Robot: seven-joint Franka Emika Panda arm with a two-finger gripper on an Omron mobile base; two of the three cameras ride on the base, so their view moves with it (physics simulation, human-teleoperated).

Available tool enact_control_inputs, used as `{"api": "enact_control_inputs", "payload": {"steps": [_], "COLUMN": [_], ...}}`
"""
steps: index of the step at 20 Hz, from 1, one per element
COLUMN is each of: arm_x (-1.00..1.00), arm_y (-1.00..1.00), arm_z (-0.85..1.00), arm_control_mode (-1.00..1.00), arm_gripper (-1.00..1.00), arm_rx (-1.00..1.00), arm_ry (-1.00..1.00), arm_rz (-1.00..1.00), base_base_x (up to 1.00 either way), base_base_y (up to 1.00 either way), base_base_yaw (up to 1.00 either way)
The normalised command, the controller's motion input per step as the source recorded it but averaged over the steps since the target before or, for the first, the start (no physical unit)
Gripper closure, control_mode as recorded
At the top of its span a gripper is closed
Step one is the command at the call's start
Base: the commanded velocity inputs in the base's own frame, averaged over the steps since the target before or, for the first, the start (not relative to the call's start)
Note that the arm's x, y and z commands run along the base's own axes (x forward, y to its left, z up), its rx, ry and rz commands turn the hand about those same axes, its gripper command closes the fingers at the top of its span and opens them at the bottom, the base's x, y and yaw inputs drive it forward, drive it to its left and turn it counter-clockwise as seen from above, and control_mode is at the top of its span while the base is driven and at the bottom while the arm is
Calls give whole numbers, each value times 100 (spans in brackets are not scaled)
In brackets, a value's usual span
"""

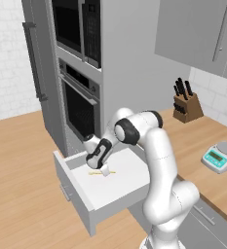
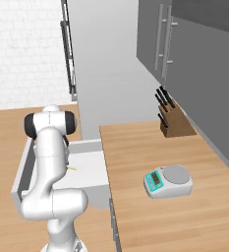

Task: Take a straw from the drawer in front and place it inside the glass cup on the dining counter.

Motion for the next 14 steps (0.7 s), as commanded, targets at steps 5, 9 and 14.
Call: {"api": "enact_control_inputs", "payload": {"steps": [5, 9, 14], "arm_x": [-26, -17, -22], "arm_y": [0, 2, 0], "arm_z": [-57, -57, -42], "arm_control_mode": [-100, -100, -100], "arm_gripper": [-100, 100, 100], "arm_rx": [0, 0, 0], "arm_ry": [-3, 0, -8], "arm_rz": [0, -1, -1], "base_base_x": [0, 0, 0], "base_base_y": [0, 0, 0], "base_base_yaw": [0, 0, 0]}}
